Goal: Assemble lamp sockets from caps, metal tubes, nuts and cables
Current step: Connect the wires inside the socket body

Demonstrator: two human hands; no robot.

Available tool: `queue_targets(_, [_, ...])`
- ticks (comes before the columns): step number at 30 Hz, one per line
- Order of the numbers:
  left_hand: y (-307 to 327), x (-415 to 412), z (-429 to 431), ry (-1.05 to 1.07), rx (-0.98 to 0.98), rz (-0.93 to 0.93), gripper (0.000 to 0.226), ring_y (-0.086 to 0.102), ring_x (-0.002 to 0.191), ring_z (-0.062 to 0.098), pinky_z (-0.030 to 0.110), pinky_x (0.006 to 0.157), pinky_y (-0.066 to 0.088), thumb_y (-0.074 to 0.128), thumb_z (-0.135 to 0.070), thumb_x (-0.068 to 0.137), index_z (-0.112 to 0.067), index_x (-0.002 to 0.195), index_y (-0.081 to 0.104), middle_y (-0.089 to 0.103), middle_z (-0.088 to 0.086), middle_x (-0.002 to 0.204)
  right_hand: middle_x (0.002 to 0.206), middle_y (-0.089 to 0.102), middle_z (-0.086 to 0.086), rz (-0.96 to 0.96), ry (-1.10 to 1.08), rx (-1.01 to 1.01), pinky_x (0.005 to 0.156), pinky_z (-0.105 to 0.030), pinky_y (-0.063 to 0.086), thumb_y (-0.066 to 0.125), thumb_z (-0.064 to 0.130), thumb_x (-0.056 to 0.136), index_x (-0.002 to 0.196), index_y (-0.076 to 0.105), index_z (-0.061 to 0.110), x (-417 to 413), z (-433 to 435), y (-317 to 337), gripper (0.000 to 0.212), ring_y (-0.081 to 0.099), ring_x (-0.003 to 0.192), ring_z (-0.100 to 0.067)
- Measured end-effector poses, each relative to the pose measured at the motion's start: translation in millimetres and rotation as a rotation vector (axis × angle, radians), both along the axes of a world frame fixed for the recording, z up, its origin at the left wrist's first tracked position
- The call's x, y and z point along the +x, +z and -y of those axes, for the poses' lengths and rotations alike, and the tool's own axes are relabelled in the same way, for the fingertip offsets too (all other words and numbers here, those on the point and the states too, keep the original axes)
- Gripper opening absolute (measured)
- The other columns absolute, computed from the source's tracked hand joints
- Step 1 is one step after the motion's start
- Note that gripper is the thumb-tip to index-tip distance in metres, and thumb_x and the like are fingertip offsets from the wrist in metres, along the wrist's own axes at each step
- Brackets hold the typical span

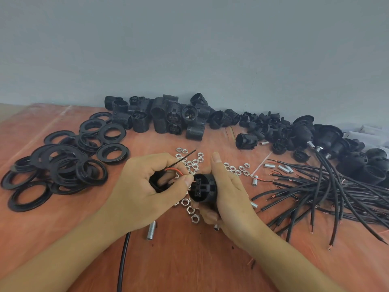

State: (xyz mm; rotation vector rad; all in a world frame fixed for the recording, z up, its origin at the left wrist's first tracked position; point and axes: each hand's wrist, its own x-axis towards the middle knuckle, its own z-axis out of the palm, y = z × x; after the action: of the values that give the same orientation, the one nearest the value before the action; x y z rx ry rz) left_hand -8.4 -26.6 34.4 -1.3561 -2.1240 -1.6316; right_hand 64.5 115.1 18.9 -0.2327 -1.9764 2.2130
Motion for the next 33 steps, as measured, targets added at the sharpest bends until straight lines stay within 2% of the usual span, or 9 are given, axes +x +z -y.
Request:
queue_targets(3, [-0.9, -2.7, 1.7, -0.014, -0.008, -0.029, 0.016, 0.040, 0.046, -0.001, 0.005, 0.052, 0.033, 0.063, -0.030, 0.081, -0.017, 0.072, 0.065, 0.039, -0.013, 0.053, 0.047, 0.054, -0.009, -0.020, -0.031, 0.040, 0.036, -0.019, 0.023, 0.034, 0.059, 0.092, 0.068, 0.062, 0.008, 1.6, -0.1, 2.0, 0.063, 0.032, 0.028, -0.012])
queue_targets(6, [-2.2, -4.5, 2.4, -0.014, -0.021, -0.045, 0.013, 0.041, 0.047, 0.001, 0.005, 0.053, 0.033, 0.064, -0.029, 0.082, -0.019, 0.074, 0.066, 0.039, -0.012, 0.054, 0.046, 0.049, -0.007, -0.050, -0.071, 0.104, 0.036, -0.019, 0.026, 0.035, 0.059, 0.091, 0.075, 0.057, -0.006, 1.8, 0.0, 0.7, 0.071, 0.034, 0.031, -0.013])
queue_targets(9, [-3.7, -6.1, 2.7, 0.013, -0.047, -0.084, 0.009, 0.042, 0.048, 0.002, 0.006, 0.055, 0.034, 0.069, -0.022, 0.084, -0.017, 0.076, 0.068, 0.039, -0.010, 0.055, 0.050, 0.043, -0.009, -0.107, -0.133, 0.137, 0.038, -0.021, 0.029, 0.036, 0.056, 0.093, 0.080, 0.059, -0.007, 1.8, 0.4, -0.5, 0.068, 0.037, 0.035, -0.014])
queue_targets(11, [-3.7, -6.2, 2.8, 0.029, -0.063, -0.118, 0.007, 0.042, 0.050, 0.003, 0.006, 0.056, 0.034, 0.068, -0.019, 0.084, -0.016, 0.077, 0.069, 0.040, -0.008, 0.057, 0.054, 0.046, -0.010, -0.163, -0.170, 0.223, 0.044, -0.029, 0.034, 0.034, 0.051, 0.099, 0.082, 0.059, -0.007, 1.3, 0.7, -2.4, 0.065, 0.041, 0.043, -0.018])
queue_targets(14, [-4.0, -6.2, 2.9, 0.034, -0.064, -0.140, 0.007, 0.042, 0.051, 0.005, 0.007, 0.057, 0.034, 0.068, -0.021, 0.085, -0.019, 0.079, 0.068, 0.038, -0.010, 0.056, 0.074, 0.057, -0.024, -0.227, -0.206, 0.331, 0.055, -0.044, 0.043, 0.035, 0.052, 0.102, 0.089, 0.059, -0.005, 2.3, 3.3, -3.7, 0.064, 0.052, 0.064, -0.038])
queue_targets(17, [-5.8, -7.0, 2.2, 0.062, -0.057, -0.148, 0.013, 0.043, 0.051, 0.009, 0.011, 0.056, 0.035, 0.068, -0.026, 0.086, -0.016, 0.079, 0.069, 0.038, -0.010, 0.055, 0.067, 0.052, -0.002, -0.238, -0.229, 0.352, 0.054, -0.025, 0.040, 0.037, 0.058, 0.095, 0.089, 0.058, 0.006, 3.4, 4.5, -5.2, 0.057, 0.047, 0.060, -0.013])
queue_targets(19, [-6.7, -5.9, 1.1, 0.083, -0.030, -0.152, 0.016, 0.044, 0.052, 0.006, 0.009, 0.056, 0.034, 0.068, -0.030, 0.086, -0.015, 0.079, 0.070, 0.038, -0.014, 0.055, 0.066, 0.049, 0.009, -0.237, -0.226, 0.335, 0.053, -0.019, 0.038, 0.036, 0.056, 0.098, 0.090, 0.058, 0.016, 4.2, 4.1, -6.9, 0.047, 0.044, 0.058, -0.005])
queue_targets(26, [-12.4, -2.3, -2.0, 0.149, 0.070, -0.107, 0.019, 0.045, 0.051, 0.012, 0.015, 0.053, 0.037, 0.062, -0.031, 0.089, -0.014, 0.082, 0.068, 0.045, -0.004, 0.054, 0.071, 0.050, 0.012, -0.285, -0.061, 0.203, 0.053, -0.014, 0.038, 0.048, 0.054, 0.089, 0.100, 0.054, 0.038, 7.9, 7.4, -6.8, 0.020, 0.042, 0.054, -0.005])
queue_targets(33, [-14.4, 1.1, -4.0, 0.132, 0.089, -0.036, 0.009, 0.046, 0.049, 0.011, 0.018, 0.051, 0.040, 0.066, -0.021, 0.087, -0.014, 0.082, 0.068, 0.046, -0.004, 0.053, 0.070, 0.050, 0.018, -0.340, -0.034, 0.213, 0.053, -0.013, 0.037, 0.049, 0.045, 0.093, 0.106, 0.053, 0.032, 9.6, 4.5, -8.0, 0.019, 0.040, 0.052, 0.000])
